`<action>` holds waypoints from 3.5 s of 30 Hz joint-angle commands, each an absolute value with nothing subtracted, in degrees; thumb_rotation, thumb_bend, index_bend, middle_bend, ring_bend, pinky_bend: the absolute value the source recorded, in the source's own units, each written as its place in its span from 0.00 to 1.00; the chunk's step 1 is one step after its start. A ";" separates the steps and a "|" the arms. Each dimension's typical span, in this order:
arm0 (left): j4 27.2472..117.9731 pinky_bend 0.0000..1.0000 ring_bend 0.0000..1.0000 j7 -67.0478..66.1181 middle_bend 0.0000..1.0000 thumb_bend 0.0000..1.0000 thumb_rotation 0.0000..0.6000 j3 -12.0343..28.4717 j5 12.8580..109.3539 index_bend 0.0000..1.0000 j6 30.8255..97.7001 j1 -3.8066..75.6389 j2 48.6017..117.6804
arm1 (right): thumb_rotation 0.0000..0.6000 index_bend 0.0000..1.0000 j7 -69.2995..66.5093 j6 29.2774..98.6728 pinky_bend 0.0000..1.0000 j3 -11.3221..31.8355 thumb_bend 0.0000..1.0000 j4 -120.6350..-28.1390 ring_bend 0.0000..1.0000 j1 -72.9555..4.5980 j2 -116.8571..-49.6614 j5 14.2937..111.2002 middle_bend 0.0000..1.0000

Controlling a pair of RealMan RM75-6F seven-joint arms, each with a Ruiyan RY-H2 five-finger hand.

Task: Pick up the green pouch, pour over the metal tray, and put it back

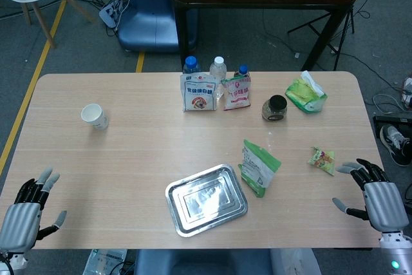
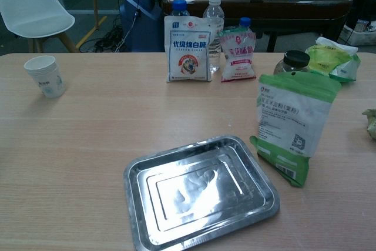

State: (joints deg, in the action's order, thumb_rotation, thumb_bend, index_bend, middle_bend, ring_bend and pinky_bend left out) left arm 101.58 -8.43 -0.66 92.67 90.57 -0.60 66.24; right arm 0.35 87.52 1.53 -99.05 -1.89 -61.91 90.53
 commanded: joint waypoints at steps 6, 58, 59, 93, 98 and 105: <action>101.33 0.06 0.12 -8.48 0.03 0.28 1.00 -0.73 92.08 0.10 89.81 -0.36 66.73 | 1.00 0.32 1.00 86.03 0.17 1.80 0.03 -99.56 0.16 -2.76 -61.85 90.01 0.29; 97.35 0.06 0.12 -1.13 0.03 0.28 1.00 -1.83 92.17 0.10 89.54 -0.44 66.47 | 1.00 0.11 10.46 62.16 0.18 8.74 0.00 -94.16 0.07 -19.82 -86.72 63.38 0.18; 97.19 0.06 0.12 -0.93 0.03 0.28 1.00 -1.81 92.12 0.10 89.52 -0.43 66.51 | 1.00 0.11 10.53 62.07 0.18 8.72 0.00 -93.64 0.07 -20.06 -87.48 63.20 0.18; 97.51 0.06 0.12 -1.55 0.03 0.28 1.00 -2.08 91.54 0.10 89.64 -0.84 66.30 | 1.00 0.11 7.01 53.33 0.18 10.57 0.00 -77.62 0.07 -28.92 -92.04 64.57 0.18; 97.59 0.06 0.12 -1.70 0.03 0.28 1.00 -2.15 91.63 0.10 89.49 -0.80 66.20 | 1.00 0.11 5.09 53.97 0.18 9.13 0.00 -77.20 0.07 -28.09 -93.16 65.70 0.18; 97.57 0.06 0.12 -1.46 0.03 0.28 1.00 -2.16 91.80 0.10 89.52 -0.78 66.09 | 1.00 0.11 4.69 56.26 0.18 8.06 0.14 -74.62 0.09 -27.12 -95.47 66.98 0.23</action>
